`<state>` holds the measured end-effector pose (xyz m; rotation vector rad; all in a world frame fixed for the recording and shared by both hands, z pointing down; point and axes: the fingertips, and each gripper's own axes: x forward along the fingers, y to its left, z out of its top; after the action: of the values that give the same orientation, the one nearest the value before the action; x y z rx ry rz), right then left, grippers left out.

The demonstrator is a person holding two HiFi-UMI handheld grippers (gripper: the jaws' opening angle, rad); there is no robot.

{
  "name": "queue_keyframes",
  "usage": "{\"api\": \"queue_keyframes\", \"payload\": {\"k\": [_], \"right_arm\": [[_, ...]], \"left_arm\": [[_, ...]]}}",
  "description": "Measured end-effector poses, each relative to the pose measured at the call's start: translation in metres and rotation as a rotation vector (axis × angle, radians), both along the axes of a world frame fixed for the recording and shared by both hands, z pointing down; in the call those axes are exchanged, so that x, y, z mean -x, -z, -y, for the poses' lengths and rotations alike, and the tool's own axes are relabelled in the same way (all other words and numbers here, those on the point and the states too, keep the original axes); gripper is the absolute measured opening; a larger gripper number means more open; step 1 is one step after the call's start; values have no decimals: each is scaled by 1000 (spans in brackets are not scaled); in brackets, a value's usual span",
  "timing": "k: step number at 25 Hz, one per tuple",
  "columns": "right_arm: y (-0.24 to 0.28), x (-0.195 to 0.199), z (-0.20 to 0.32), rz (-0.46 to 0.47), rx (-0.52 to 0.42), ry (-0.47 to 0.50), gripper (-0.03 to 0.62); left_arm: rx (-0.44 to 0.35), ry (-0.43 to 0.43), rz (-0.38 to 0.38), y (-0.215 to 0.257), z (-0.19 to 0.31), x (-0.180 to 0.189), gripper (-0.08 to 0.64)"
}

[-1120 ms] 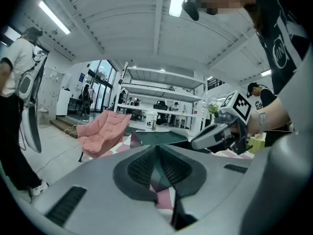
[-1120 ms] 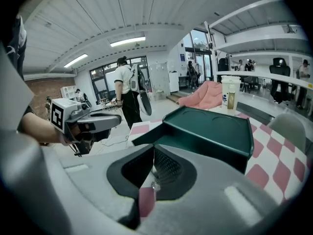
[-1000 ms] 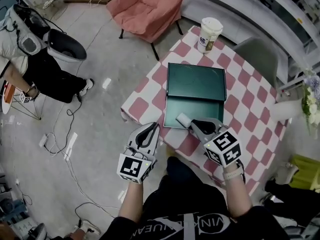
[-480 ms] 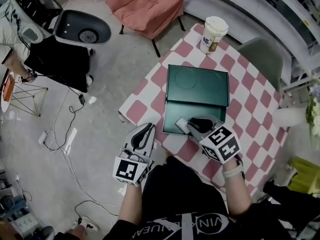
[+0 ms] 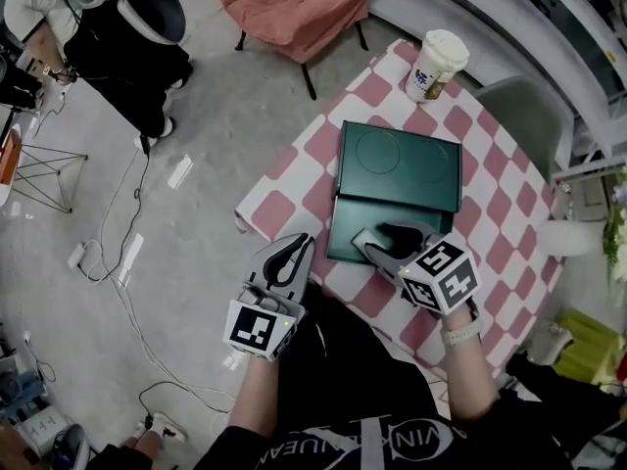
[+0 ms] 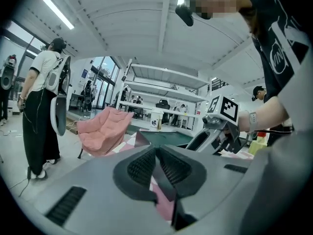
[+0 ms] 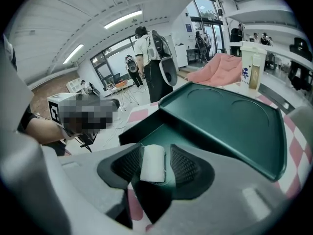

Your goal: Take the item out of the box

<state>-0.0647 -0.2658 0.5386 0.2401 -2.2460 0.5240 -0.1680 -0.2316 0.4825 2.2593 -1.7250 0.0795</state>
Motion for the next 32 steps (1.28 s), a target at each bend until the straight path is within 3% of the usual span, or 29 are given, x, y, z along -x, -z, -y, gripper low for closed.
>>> {"api": "queue_keyframes", "payload": {"k": [6, 15, 23, 32], "right_arm": [[-9, 8, 4, -32, 54, -16, 232], [-29, 11, -5, -124, 120, 36, 232], [-40, 6, -4, -249, 74, 87, 232], [-45, 14, -10, -269, 112, 132, 202]], "left_arm": [[6, -63, -18, -3, 17, 4, 29], [19, -120, -63, -10, 30, 4, 29], [27, -137, -95, -14, 31, 6, 29], [36, -119, -100, -19, 31, 16, 29]]}}
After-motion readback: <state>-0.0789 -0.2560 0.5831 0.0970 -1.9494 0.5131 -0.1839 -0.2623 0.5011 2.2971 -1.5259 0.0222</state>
